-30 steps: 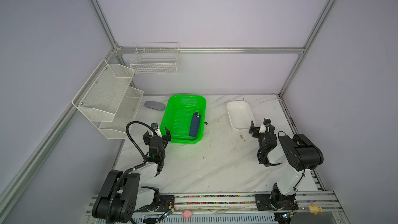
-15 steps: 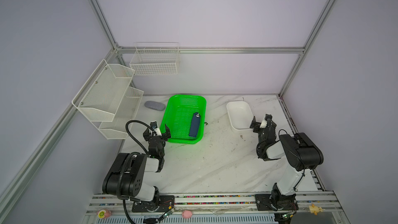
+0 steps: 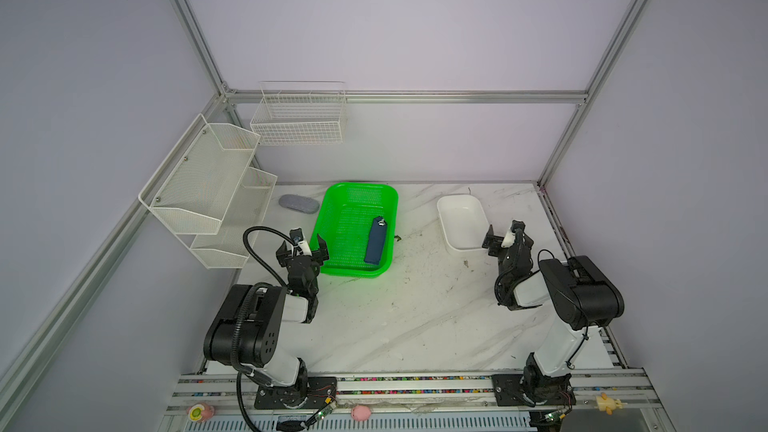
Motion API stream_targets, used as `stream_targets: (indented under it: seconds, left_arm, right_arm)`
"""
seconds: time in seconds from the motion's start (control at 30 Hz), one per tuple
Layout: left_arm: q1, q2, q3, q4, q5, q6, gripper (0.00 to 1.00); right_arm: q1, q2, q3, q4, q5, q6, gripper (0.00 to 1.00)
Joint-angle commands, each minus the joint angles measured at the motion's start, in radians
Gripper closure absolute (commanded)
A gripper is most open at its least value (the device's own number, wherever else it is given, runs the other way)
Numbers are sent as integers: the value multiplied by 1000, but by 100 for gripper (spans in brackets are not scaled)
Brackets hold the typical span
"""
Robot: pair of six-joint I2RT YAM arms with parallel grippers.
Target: Place the utensils on the paper napkin and roll it up
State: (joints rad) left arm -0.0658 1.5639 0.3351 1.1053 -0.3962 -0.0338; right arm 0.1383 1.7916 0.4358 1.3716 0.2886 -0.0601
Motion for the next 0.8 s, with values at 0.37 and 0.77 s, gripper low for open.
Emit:
stream_targets:
  seconds: [0.37, 0.77]
  left_arm:
    - [9, 19, 28, -107, -22, 4, 1]
    - [9, 20, 29, -107, -22, 3, 1]
  right_arm:
    - [2, -3, 12, 19, 11, 0, 3]
    - [1, -4, 16, 7, 7, 7, 3]
